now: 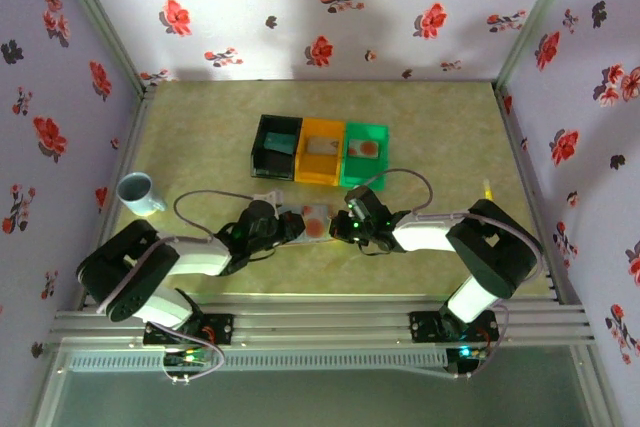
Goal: Take the credit cards out of the card holder
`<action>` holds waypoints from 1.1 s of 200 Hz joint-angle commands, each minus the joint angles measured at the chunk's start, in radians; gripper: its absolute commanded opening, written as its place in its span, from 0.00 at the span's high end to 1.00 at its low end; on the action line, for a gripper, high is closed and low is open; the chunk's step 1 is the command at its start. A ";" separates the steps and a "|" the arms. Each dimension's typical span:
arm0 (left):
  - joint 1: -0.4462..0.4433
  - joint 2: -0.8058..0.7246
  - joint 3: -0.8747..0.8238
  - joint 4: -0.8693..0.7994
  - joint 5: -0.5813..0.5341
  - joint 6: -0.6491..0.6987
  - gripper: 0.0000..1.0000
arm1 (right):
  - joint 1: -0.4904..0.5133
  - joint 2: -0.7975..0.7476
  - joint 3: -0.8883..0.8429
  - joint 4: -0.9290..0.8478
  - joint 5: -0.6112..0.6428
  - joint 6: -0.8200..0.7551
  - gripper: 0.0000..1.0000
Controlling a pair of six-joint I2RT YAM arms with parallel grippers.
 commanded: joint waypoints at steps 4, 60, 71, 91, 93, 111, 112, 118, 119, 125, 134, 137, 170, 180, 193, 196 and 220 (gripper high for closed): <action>0.016 -0.037 -0.016 -0.006 0.012 0.030 1.00 | -0.001 -0.003 -0.019 -0.032 -0.003 0.002 1.00; 0.029 -0.107 -0.023 -0.055 -0.001 0.044 1.00 | -0.001 -0.007 -0.018 -0.030 -0.012 -0.001 1.00; 0.031 -0.122 -0.024 -0.068 -0.005 0.047 1.00 | -0.001 -0.013 -0.016 -0.031 -0.013 -0.004 1.00; 0.034 -0.152 -0.027 -0.089 -0.010 0.052 1.00 | -0.001 -0.019 -0.009 -0.041 -0.013 -0.015 1.00; 0.034 -0.155 -0.027 -0.092 -0.011 0.052 1.00 | 0.000 -0.019 -0.007 -0.042 -0.013 -0.016 1.00; 0.035 -0.187 -0.030 -0.123 -0.018 0.058 1.00 | -0.002 -0.024 0.005 -0.061 -0.012 -0.029 1.00; 0.035 -0.188 -0.030 -0.124 -0.018 0.059 1.00 | -0.002 -0.024 0.005 -0.061 -0.012 -0.029 1.00; 0.035 -0.199 -0.030 -0.131 -0.019 0.062 1.00 | -0.001 -0.024 0.007 -0.065 -0.012 -0.030 1.00; 0.035 -0.201 -0.030 -0.133 -0.019 0.062 1.00 | -0.001 -0.024 0.008 -0.065 -0.012 -0.031 1.00; 0.037 -0.211 -0.032 -0.141 -0.018 0.064 1.00 | -0.001 -0.023 0.009 -0.067 -0.012 -0.033 1.00; 0.037 -0.230 -0.034 -0.158 -0.022 0.067 1.00 | -0.002 -0.024 0.013 -0.071 -0.012 -0.036 1.00; 0.037 -0.236 -0.034 -0.162 -0.023 0.068 1.00 | -0.003 -0.024 0.014 -0.073 -0.012 -0.037 1.00; 0.038 -0.306 -0.043 -0.213 -0.029 0.082 1.00 | -0.008 -0.039 0.038 -0.104 -0.024 -0.064 1.00; 0.038 -0.325 -0.043 -0.233 -0.028 0.086 1.00 | -0.011 -0.051 0.051 -0.123 -0.032 -0.081 1.00; 0.038 -0.350 -0.049 -0.249 -0.028 0.087 1.00 | -0.014 -0.076 0.069 -0.151 -0.037 -0.106 0.99; 0.038 -0.356 -0.051 -0.253 -0.027 0.089 1.00 | -0.016 -0.083 0.073 -0.157 -0.039 -0.112 0.99; 0.039 -0.411 -0.059 -0.303 -0.027 0.090 1.00 | -0.019 -0.162 0.093 -0.194 -0.046 -0.157 0.92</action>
